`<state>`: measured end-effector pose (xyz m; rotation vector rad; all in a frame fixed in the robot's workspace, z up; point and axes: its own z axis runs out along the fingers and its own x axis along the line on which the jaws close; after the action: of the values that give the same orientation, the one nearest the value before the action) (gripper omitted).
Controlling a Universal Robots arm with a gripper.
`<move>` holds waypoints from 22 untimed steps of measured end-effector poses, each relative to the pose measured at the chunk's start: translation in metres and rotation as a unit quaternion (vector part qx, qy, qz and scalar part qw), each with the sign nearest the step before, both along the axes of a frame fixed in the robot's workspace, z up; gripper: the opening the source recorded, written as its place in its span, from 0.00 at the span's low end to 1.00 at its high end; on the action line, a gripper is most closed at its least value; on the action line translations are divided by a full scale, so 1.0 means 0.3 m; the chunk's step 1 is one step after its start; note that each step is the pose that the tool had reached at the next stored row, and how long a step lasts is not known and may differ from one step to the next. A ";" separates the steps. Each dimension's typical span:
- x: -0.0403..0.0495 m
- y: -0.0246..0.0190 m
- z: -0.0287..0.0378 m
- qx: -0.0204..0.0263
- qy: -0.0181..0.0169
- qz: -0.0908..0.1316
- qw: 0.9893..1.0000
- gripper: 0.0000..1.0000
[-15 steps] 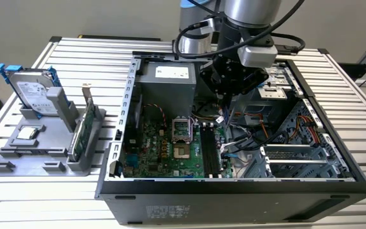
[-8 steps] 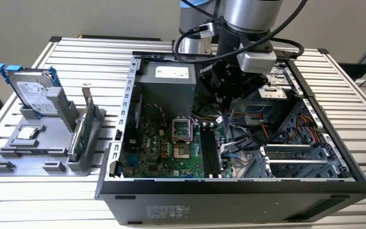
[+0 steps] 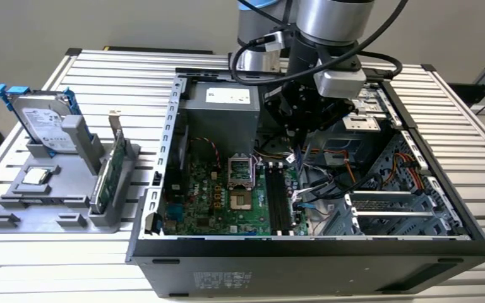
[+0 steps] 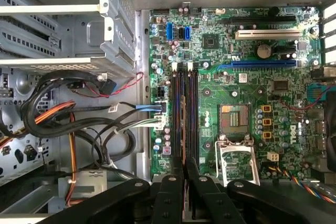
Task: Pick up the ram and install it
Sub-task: 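Insert the ram into the slot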
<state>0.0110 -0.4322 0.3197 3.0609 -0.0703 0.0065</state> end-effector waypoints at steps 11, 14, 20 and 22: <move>0.000 -0.020 -0.041 0.000 0.000 0.000 1.000 0.00; 0.000 -0.024 -0.059 0.000 0.000 0.000 1.000 0.00; 0.000 -0.036 -0.096 0.000 0.000 0.000 1.000 0.00; 0.000 -0.043 -0.107 0.000 0.000 0.000 1.000 0.00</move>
<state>0.0110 -0.4452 0.2874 3.0613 -0.0703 0.0063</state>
